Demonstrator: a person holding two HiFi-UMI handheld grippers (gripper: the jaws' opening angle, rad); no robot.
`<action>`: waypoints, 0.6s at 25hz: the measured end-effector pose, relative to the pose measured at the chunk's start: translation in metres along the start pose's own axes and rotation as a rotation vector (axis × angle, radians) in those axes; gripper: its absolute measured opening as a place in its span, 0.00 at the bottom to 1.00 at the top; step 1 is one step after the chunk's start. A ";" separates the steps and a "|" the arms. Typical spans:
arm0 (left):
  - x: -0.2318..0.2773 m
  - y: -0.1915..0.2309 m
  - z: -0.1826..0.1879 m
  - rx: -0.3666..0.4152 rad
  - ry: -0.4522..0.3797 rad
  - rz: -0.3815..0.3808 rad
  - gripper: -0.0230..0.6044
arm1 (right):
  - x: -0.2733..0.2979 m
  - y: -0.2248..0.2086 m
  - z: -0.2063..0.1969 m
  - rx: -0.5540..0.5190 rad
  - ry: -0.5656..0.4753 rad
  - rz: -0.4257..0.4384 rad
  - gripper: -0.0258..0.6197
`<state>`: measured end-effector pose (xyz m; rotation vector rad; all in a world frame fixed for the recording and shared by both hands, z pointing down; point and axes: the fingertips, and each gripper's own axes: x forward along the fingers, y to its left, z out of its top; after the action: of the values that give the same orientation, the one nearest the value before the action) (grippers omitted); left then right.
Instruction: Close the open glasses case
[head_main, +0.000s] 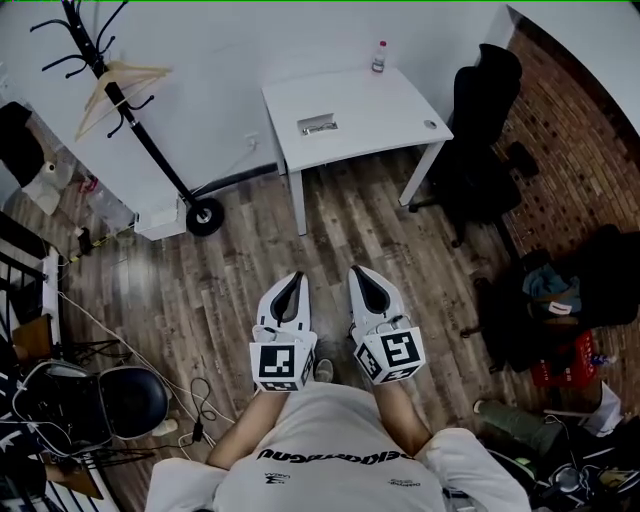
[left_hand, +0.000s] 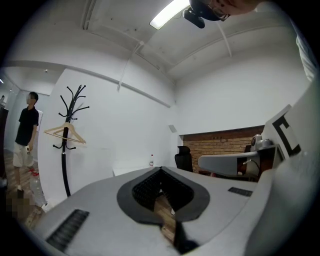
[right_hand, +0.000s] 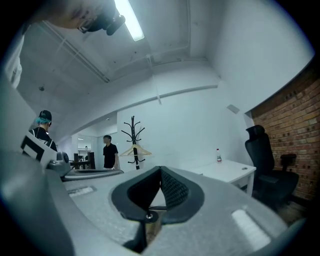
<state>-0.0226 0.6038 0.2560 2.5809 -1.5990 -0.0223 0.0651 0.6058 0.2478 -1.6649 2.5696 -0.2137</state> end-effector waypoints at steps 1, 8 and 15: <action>0.005 -0.002 -0.003 0.001 0.005 0.001 0.03 | 0.002 -0.005 -0.001 0.002 0.001 0.003 0.03; 0.046 -0.003 -0.015 0.001 0.017 0.017 0.03 | 0.026 -0.040 -0.008 0.006 0.013 0.002 0.03; 0.100 0.027 -0.020 -0.015 0.029 0.026 0.03 | 0.082 -0.067 -0.013 0.003 0.036 0.002 0.03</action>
<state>-0.0009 0.5043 0.2833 2.5371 -1.6168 0.0051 0.0902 0.5052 0.2720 -1.6733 2.5949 -0.2495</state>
